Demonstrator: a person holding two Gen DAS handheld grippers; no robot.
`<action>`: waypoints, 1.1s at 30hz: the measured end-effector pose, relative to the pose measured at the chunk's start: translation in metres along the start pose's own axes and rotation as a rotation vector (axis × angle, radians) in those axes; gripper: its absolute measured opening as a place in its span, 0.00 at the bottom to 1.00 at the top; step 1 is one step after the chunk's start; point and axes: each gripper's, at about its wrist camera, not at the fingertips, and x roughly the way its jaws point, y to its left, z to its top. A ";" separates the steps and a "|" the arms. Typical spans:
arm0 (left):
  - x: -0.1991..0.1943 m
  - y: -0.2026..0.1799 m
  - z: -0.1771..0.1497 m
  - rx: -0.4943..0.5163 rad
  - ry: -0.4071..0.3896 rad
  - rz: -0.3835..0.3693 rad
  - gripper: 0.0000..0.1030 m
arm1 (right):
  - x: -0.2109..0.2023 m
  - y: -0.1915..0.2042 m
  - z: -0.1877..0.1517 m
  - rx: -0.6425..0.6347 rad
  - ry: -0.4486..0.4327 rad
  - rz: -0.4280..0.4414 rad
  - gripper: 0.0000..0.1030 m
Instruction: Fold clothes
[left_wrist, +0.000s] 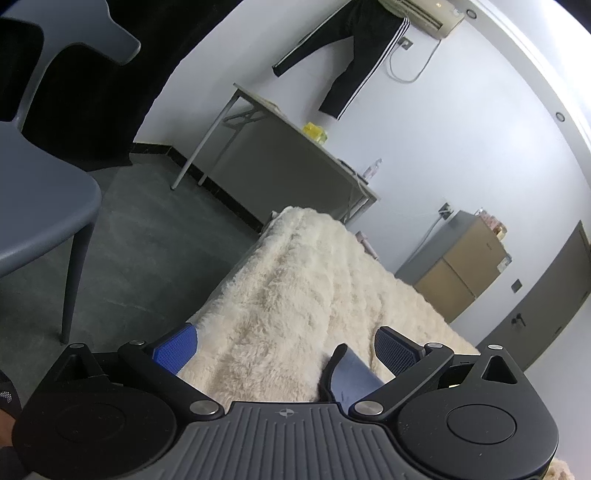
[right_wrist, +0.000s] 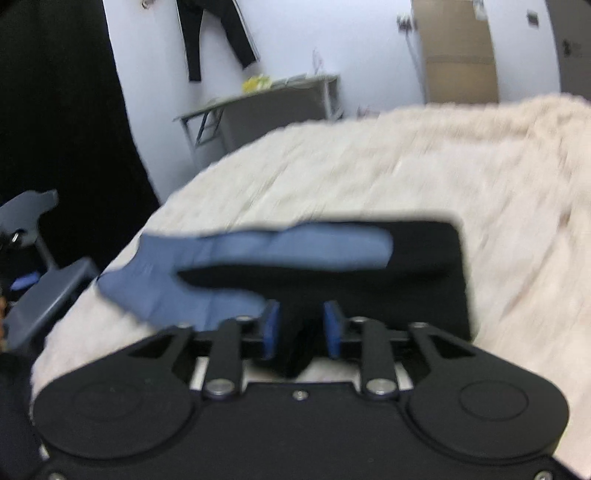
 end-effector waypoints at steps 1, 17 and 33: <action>0.000 -0.001 0.000 0.007 0.002 -0.002 0.98 | 0.005 -0.008 0.005 -0.007 0.007 -0.037 0.52; 0.018 -0.076 -0.037 0.361 0.081 -0.071 1.00 | 0.021 -0.064 0.011 0.101 0.095 -0.031 0.09; 0.070 -0.297 -0.265 0.904 0.302 -0.198 0.73 | 0.011 -0.112 0.023 0.129 0.079 0.038 0.21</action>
